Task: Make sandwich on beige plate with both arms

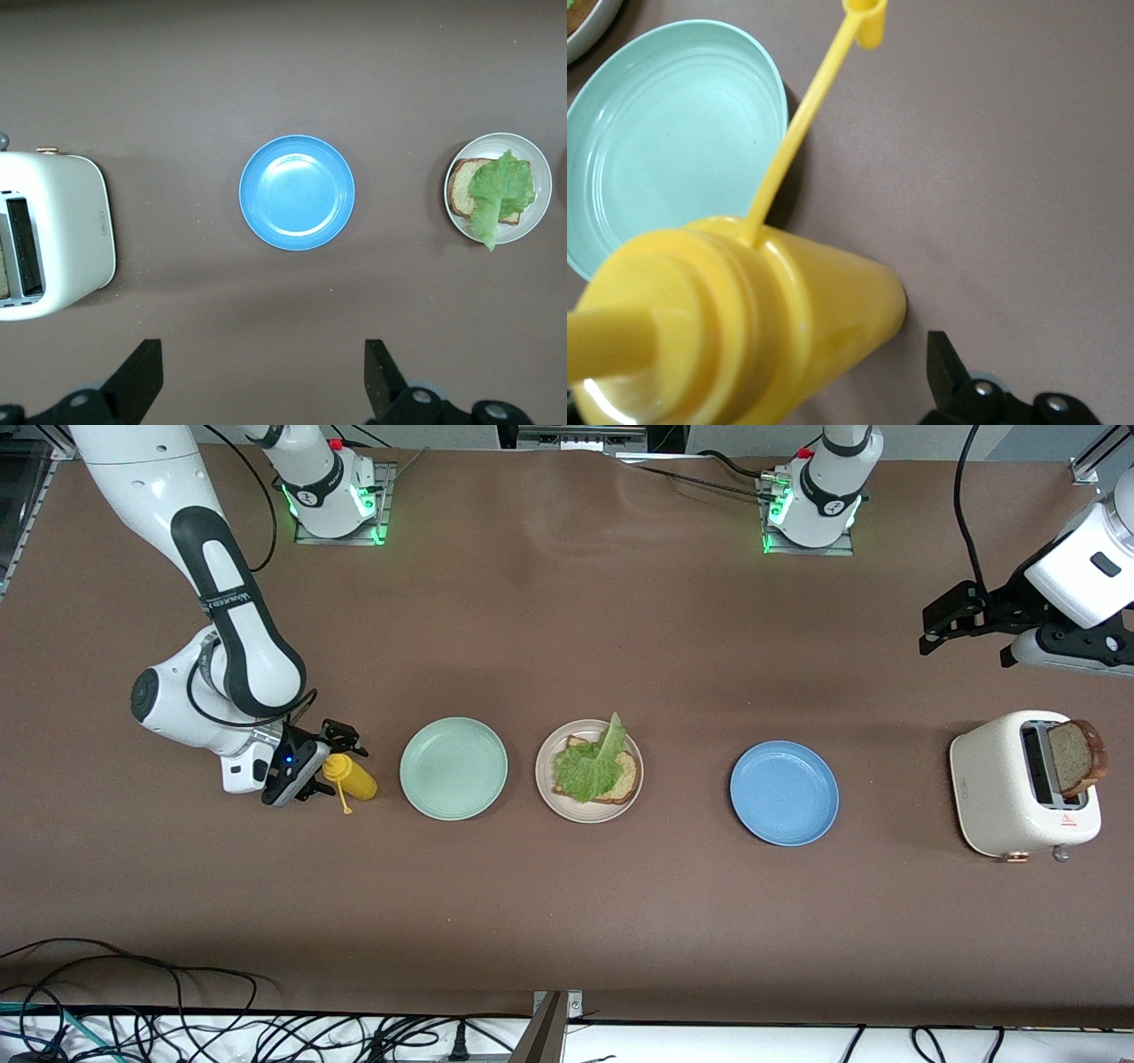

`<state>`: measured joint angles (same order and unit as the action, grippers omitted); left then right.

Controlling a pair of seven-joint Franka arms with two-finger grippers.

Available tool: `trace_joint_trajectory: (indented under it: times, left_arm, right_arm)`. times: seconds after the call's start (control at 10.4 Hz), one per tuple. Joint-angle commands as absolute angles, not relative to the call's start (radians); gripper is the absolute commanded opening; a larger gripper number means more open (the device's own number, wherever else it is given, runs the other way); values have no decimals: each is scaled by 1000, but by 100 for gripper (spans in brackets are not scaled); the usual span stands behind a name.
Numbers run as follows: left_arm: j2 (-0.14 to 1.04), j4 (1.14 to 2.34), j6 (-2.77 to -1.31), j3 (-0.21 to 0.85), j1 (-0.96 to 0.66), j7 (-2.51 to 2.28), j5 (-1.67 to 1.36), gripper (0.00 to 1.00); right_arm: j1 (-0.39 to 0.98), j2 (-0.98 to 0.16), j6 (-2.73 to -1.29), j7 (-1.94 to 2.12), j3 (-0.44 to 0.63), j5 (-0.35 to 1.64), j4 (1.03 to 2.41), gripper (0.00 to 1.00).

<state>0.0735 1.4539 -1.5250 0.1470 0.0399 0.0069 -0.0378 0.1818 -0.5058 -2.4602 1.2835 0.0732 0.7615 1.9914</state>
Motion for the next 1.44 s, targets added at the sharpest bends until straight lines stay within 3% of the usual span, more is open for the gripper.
trace_joint_trajectory:
  times: [0.0, 0.38, 0.67, 0.86, 0.96, 1.34]
  left_arm:
    - [74, 1447, -1511, 146, 37, 9, -54, 100]
    - [75, 1447, -1509, 146, 34, 9, -54, 100]
    - [75, 1447, -1509, 146, 32, 8, -51, 100]
    - [74, 1440, -1509, 146, 41, 9, -51, 100]
    - [74, 1436, -1509, 144, 44, 8, -49, 100]
    - [74, 1433, -1508, 143, 46, 8, -43, 100]
  right_arm:
    - [176, -528, -2465, 1302, 55, 788, 1957, 100]
    - [176, -538, -2465, 1298, 49, 785, 1945, 100]
    - [176, -545, -2465, 1307, 49, 776, 1945, 61]
    - [178, -546, -2465, 1304, 49, 761, 1934, 14]
    - [178, -545, -2465, 1295, 49, 706, 1915, 0]
    - [178, -532, -2456, 1160, 48, 472, 1862, 0]
